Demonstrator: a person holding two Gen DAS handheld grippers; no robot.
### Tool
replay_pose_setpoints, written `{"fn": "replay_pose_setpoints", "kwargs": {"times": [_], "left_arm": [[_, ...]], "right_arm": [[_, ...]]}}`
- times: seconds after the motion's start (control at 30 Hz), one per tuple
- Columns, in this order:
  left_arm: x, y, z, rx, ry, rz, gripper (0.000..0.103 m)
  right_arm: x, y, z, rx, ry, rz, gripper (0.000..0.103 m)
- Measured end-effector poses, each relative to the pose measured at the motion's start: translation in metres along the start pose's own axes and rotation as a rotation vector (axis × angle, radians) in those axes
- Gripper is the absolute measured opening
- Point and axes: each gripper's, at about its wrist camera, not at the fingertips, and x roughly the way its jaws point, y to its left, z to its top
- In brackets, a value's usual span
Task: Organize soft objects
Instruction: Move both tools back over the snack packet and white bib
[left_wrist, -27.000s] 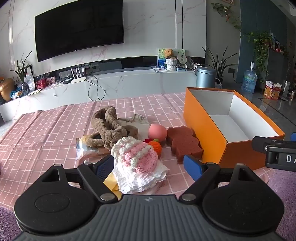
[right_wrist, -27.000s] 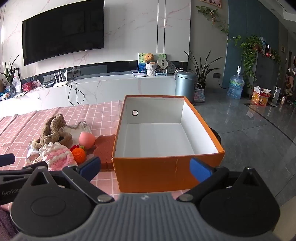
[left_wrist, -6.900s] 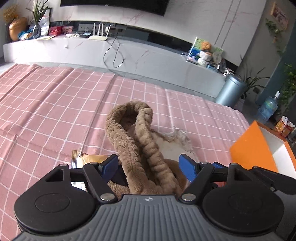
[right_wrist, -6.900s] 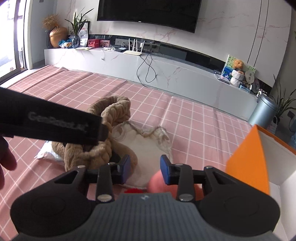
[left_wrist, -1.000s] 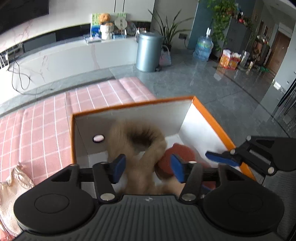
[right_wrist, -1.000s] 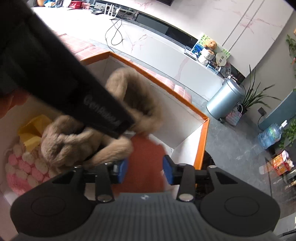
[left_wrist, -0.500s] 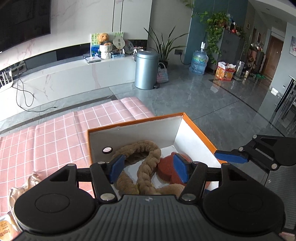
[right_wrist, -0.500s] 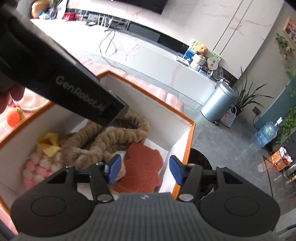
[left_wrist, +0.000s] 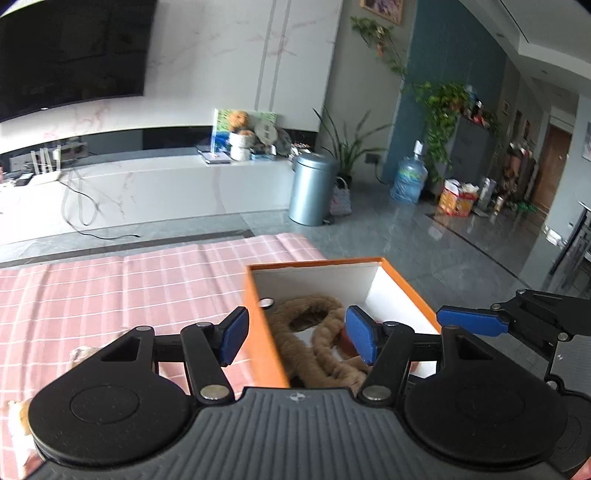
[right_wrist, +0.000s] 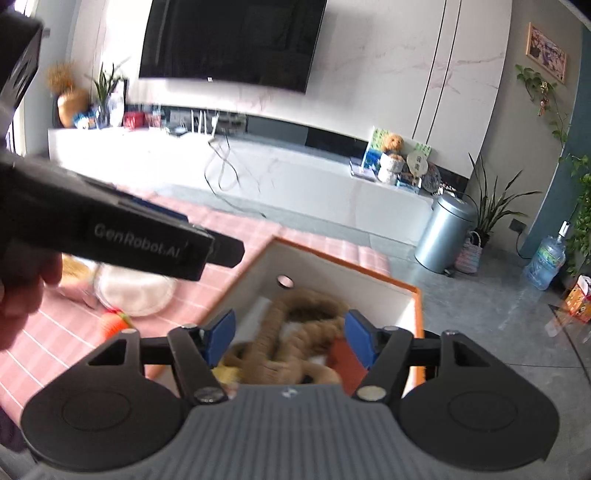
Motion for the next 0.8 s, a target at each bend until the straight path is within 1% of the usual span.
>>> {"fn": "replay_pose_setpoints", "kwargs": {"times": [0.13,0.23,0.3,0.47,0.57,0.67,0.8], "left_arm": [[-0.024,0.019,-0.010,-0.021,-0.032,0.045,0.072],[-0.039,0.038,-0.018,-0.078,-0.028,0.066,0.072],[-0.047,0.053,-0.023,-0.107,-0.024,0.070,0.072],[-0.067,0.084,-0.044,-0.134,-0.025,0.141,0.071],[-0.077,0.106,-0.057,-0.180,-0.019,0.162,0.066],[-0.085,0.127,-0.071,-0.218,-0.017,0.185,0.065],[-0.089,0.144,-0.085,-0.228,-0.010,0.209,0.064]], "right_arm": [[-0.007,0.029,0.004,0.040,-0.032,0.021,0.069],[-0.009,0.050,0.007,0.061,-0.036,0.047,0.069],[-0.007,0.064,0.008,0.062,-0.032,0.052,0.069],[-0.003,0.096,0.008,0.055,-0.028,0.073,0.070],[0.002,0.115,0.007,0.061,-0.020,0.086,0.070],[0.009,0.133,0.004,0.068,-0.003,0.099,0.070],[0.020,0.153,-0.001,0.059,0.019,0.109,0.070]]}}
